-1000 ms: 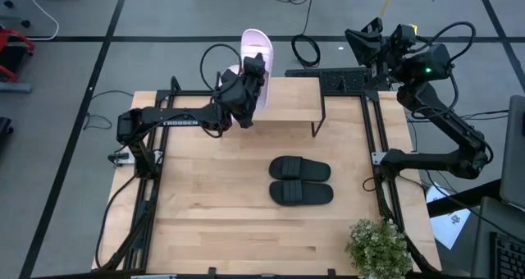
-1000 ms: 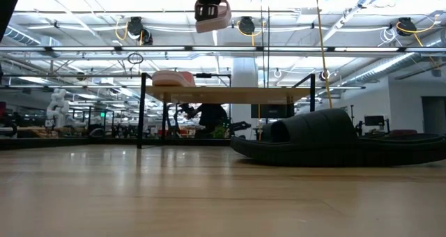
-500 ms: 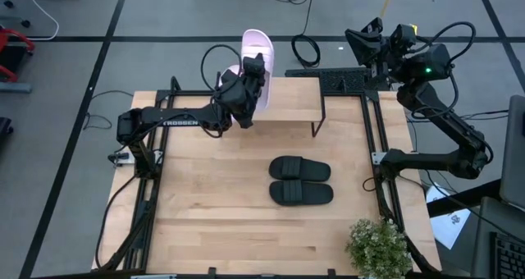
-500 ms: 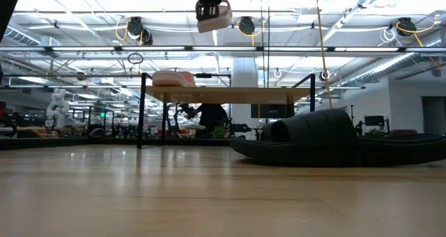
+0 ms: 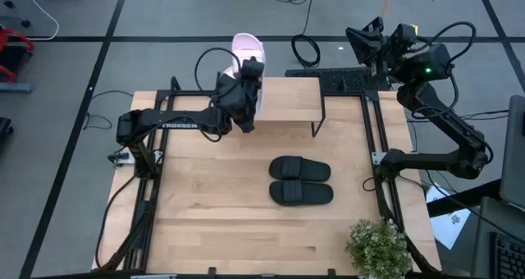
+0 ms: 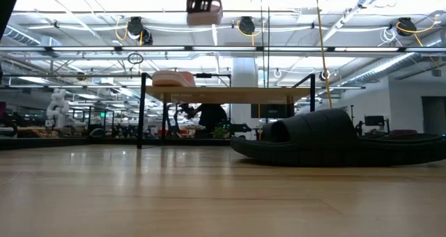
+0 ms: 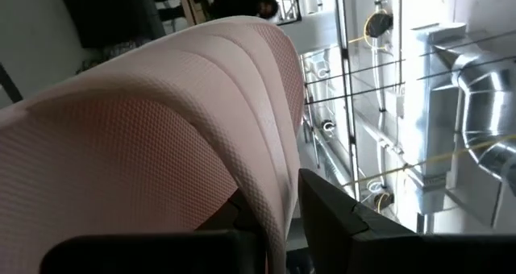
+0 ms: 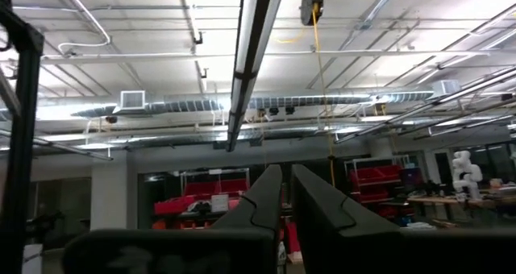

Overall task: Pick and place slides into the shelf
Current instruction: Put the pink slides on the shelf

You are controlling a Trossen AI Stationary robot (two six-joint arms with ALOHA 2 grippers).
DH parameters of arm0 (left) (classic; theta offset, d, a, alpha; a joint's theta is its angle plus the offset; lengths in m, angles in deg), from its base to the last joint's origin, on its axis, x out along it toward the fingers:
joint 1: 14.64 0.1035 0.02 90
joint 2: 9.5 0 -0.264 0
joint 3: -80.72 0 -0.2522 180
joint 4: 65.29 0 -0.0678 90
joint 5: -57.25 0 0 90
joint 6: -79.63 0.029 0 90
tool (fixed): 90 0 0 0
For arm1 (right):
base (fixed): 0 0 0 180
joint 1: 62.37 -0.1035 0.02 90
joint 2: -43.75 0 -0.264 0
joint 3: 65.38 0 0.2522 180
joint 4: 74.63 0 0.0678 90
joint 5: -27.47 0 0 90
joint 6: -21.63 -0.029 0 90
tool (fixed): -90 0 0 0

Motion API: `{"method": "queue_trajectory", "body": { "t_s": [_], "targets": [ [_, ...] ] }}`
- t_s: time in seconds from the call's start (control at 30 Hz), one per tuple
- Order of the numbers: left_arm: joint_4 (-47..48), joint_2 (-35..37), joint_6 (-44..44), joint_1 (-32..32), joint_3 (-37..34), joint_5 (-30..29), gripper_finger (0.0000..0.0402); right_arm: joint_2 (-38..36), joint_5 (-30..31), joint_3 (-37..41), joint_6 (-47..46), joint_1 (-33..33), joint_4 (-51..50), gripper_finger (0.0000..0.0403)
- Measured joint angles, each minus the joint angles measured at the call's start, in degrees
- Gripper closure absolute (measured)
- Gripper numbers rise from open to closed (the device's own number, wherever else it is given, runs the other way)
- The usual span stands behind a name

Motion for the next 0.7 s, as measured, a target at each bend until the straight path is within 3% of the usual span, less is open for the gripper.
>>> {"method": "queue_trajectory", "body": {
  "t_s": [0.23,0.5,0.7],
  "targets": [
    [10.4,0.1,2.7,-0.5,6.7,0.1,0.0339,0.1,1.4,0.0,0.0,0.0,0.2,0.038],
    [23.1,0.0,-11.5,1.0,7.9,8.6,0.0339,0.1,1.3,0.0,-0.4,0.0,0.1,0.038],
    [23.4,0.0,-17.2,1.3,7.9,15.3,0.0339,0.1,1.2,0.0,-0.4,0.0,0.1,0.038]
  ]
}}
